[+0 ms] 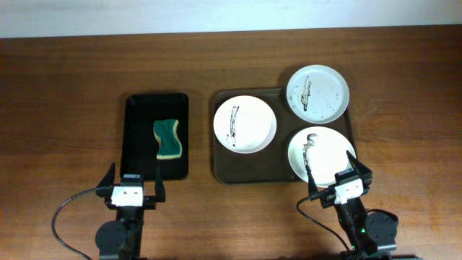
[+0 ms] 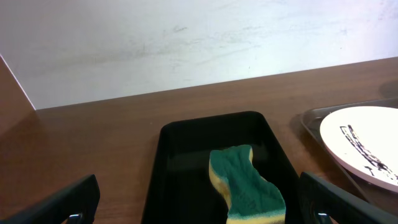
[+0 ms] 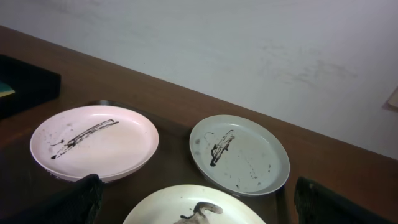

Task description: Clean dirty plates on tray and stack at the side

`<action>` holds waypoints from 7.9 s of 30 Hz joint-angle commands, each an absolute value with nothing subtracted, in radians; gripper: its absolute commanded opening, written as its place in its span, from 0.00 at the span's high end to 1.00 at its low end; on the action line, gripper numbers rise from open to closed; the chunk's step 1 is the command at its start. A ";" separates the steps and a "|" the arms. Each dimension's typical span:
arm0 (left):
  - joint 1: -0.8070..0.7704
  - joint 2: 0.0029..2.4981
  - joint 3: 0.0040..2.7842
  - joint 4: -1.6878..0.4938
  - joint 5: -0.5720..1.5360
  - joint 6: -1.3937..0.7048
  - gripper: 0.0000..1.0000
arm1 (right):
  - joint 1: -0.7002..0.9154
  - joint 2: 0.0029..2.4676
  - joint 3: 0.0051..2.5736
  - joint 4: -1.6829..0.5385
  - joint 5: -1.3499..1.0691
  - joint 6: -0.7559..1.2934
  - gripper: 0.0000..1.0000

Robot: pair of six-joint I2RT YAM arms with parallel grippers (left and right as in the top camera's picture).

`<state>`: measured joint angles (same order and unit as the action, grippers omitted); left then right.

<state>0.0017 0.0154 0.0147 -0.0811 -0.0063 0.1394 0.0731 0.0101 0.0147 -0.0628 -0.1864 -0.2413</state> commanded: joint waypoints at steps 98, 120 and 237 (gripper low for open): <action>0.005 1.406 1.160 -0.767 0.458 0.009 0.00 | 0.102 1.752 1.367 -0.743 -0.427 0.138 0.30; -0.023 1.727 1.160 -0.633 0.052 -0.181 0.13 | 0.296 2.077 1.367 -0.586 -0.072 0.405 0.96; -0.468 2.278 1.669 -0.615 0.202 -0.051 1.00 | 0.197 2.077 1.302 -0.699 -0.420 0.345 0.96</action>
<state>-0.4652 2.2089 1.6482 -0.7029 0.1989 -0.0959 0.1898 2.0525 1.3312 -0.7021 -0.4221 0.3573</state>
